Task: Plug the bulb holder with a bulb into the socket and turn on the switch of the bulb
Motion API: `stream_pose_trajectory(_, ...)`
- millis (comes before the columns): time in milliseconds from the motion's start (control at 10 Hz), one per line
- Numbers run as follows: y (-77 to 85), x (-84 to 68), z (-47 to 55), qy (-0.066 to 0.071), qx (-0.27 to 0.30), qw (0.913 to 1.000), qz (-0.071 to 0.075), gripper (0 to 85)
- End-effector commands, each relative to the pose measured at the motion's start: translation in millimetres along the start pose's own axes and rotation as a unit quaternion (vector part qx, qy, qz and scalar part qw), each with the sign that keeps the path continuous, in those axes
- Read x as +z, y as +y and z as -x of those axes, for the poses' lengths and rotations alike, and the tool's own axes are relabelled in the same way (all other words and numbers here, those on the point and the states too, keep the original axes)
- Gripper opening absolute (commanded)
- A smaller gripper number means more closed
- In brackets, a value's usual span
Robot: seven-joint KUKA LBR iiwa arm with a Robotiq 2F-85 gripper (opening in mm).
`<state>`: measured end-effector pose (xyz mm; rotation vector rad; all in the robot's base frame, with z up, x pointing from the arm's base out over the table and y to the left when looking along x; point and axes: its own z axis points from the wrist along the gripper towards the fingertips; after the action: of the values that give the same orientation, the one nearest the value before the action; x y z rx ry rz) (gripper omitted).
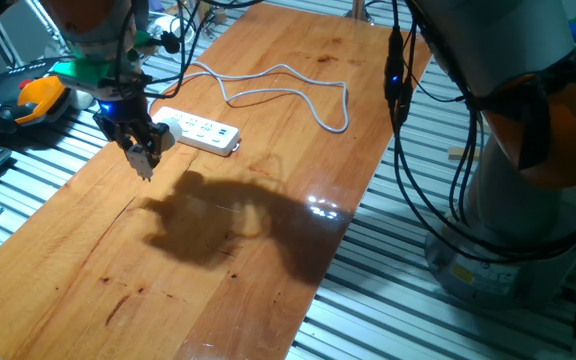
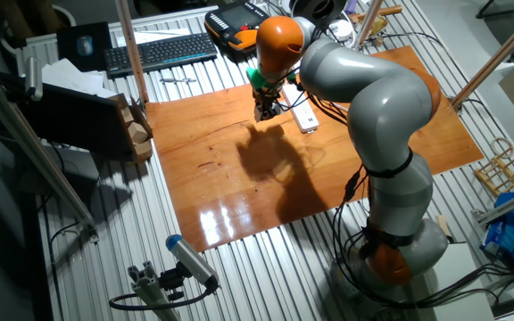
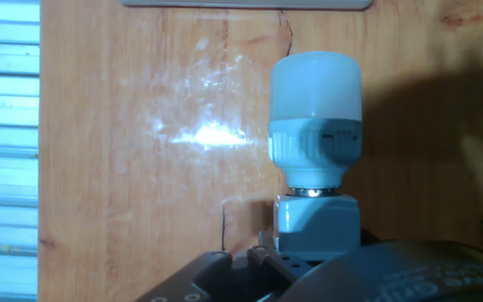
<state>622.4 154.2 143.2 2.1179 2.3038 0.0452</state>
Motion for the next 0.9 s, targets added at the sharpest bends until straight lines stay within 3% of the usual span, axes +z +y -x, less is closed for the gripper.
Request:
stream_pose_trajectory(0,0.0,-0.1,0.0,0.0,-0.008,1.0,0.002,0.0)
stream_pose_trajectory(200,0.0,-0.1,0.0,-0.003,-0.019,0.9998,0.01,0.0)
stream_pose_trajectory(300,0.0,-0.1,0.0,0.005,-0.015,0.9998,0.009,0.0)
stream_pose_trajectory(500,0.0,-0.1,0.0,0.006,-0.015,0.9998,0.009,0.0)
stream_pose_trajectory(600,0.0,-0.1,0.0,0.0,-0.01,0.9999,0.01,0.0)
stream_pose_trajectory(700,0.0,-0.1,0.0,-0.017,-0.002,0.9998,0.006,0.0)
stream_pose_trajectory(800,0.9,-0.8,6.4,-0.015,0.007,0.9998,0.007,0.0)
